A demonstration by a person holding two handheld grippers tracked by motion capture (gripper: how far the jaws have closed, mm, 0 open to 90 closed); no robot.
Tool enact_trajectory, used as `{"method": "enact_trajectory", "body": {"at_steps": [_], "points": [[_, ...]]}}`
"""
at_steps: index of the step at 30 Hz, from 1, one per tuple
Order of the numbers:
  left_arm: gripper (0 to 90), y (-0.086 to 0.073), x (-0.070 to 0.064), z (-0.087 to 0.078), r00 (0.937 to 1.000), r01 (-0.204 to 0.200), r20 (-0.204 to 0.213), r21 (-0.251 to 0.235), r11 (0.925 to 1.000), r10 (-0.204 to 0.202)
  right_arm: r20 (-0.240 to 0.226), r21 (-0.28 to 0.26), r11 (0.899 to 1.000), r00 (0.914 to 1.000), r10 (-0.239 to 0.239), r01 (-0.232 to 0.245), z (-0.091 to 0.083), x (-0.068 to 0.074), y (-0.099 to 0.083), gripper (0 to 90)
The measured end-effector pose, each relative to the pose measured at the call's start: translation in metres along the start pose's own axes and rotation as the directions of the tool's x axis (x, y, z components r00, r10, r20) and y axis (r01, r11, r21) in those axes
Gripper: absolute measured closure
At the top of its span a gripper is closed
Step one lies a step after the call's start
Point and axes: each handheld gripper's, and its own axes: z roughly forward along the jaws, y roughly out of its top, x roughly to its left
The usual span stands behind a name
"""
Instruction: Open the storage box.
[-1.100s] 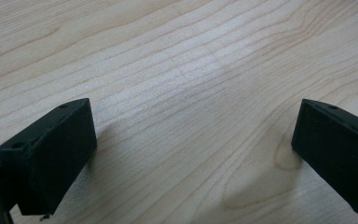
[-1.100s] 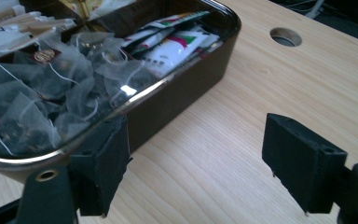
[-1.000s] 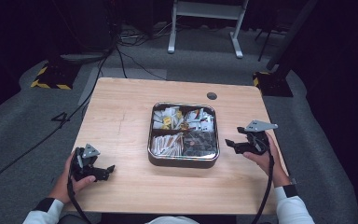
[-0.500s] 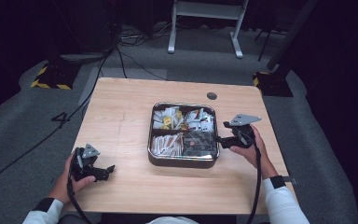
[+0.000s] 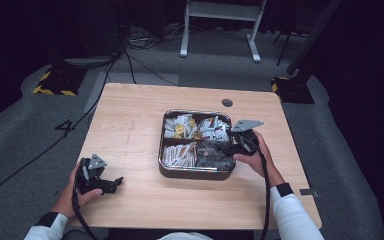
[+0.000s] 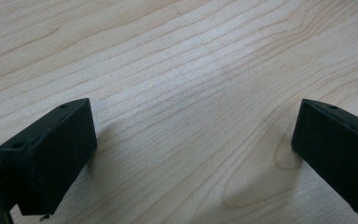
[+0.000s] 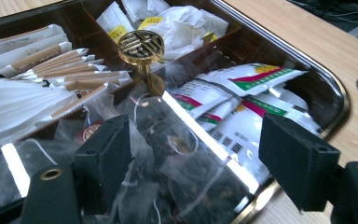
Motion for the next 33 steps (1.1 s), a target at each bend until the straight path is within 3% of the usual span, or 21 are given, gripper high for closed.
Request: {"method": "enact_trajectory", "body": {"at_steps": [17,28,33], "points": [[0.2,0.000,0.000,0.000,1.0000,0.000,0.000,0.000,1.0000,0.000,-0.045,0.030,0.998,0.9980,-0.045,0.046,0.036,0.017,0.021,27.8],[0.2,0.000,0.000,0.000,1.0000,-0.002,0.002,0.000,1.0000,0.002,-0.044,0.062,0.996,0.9968,-0.066,0.069,0.048,0.024,0.028,29.0],[0.2,0.000,0.000,0.000,1.0000,-0.002,0.002,-0.001,1.0000,0.002,-0.053,0.061,0.997,0.9978,-0.040,0.043,0.055,0.026,0.033,29.4]]}}
